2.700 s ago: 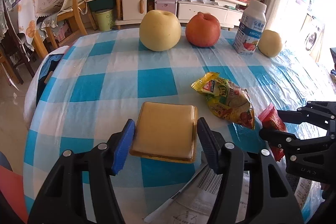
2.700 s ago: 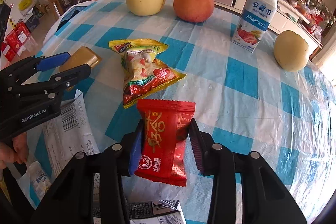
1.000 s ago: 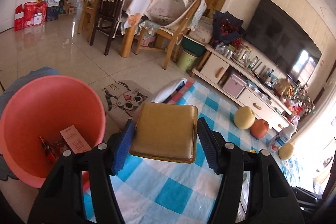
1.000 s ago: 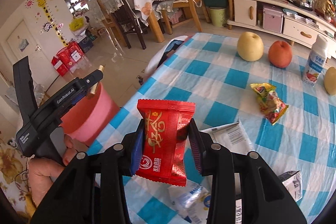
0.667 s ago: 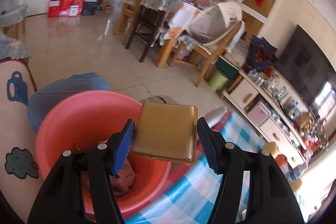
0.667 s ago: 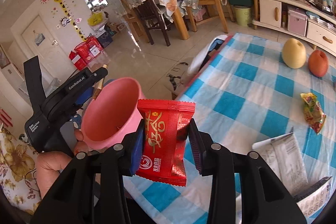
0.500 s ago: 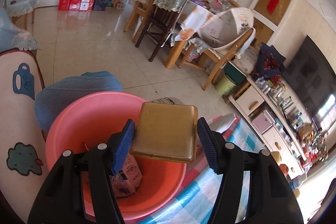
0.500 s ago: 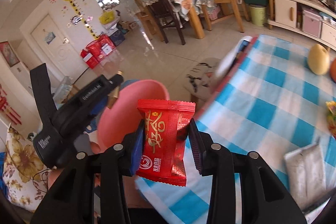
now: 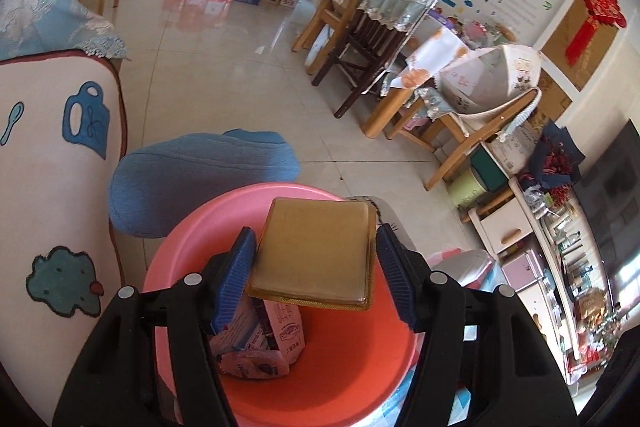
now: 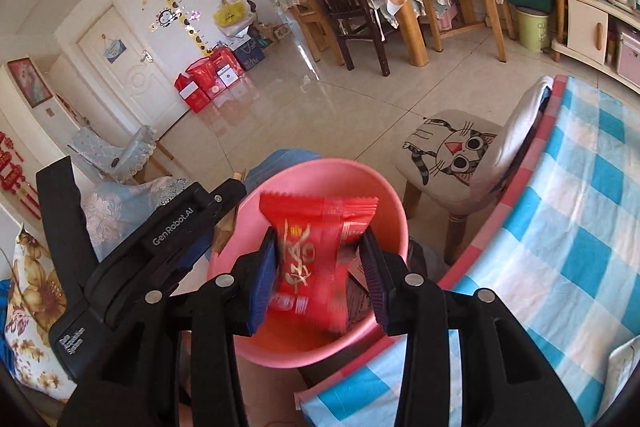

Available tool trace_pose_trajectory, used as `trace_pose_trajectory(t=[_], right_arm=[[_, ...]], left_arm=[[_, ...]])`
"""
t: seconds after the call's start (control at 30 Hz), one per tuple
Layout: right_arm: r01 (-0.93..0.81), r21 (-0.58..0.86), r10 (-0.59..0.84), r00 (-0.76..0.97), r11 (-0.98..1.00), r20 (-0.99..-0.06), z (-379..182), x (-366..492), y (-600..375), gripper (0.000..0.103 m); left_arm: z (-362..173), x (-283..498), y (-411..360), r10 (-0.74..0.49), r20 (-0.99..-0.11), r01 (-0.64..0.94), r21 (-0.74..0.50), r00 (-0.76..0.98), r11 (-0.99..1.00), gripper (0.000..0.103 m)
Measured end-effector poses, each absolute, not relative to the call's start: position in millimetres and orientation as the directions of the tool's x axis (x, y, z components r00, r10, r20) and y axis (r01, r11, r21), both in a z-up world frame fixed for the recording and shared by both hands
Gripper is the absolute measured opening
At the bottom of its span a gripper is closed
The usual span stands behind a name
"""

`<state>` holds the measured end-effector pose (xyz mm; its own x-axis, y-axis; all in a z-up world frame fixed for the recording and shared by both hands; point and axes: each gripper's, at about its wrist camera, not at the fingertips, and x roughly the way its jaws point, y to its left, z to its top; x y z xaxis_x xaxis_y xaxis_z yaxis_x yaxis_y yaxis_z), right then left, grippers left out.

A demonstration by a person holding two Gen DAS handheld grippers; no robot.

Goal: Collect trash
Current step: 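Open both tools to drop the sponge and candy packet into the bucket, then move both tools back over the table toward the remaining trash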

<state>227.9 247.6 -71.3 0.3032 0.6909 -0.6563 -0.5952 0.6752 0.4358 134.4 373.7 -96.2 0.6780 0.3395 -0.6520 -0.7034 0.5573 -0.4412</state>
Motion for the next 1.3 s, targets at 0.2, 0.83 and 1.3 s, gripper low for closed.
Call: trace_pose_trajectory(t=[0.2, 0.83, 1.3], right_arm=[[-0.595, 0.392, 0.669, 0.362, 0.702, -0.650, -75.6, 219.8, 242.2, 0.067], [-0.490, 0.229, 0.509, 0.573, 0.841, -0.642, -64.2, 185.5, 141.8, 0.090], [-0.414, 0.144, 0.407, 0.664, 0.899, -0.627, -53.7, 170.3, 75.3, 0.093]], left_arm=[[-101.7, 130.7, 374.5, 0.363, -0.671, -0.736, -0.423, 0.646, 0.528, 0.082], [-81.4, 139.6, 325.5, 0.336, -0.442, -0.535, -0.477, 0.832, 0.698, 0.094], [-62.2, 171.7, 259.1, 0.255, -0.427, -0.415, -0.339, 0.867, 0.844, 0.099]])
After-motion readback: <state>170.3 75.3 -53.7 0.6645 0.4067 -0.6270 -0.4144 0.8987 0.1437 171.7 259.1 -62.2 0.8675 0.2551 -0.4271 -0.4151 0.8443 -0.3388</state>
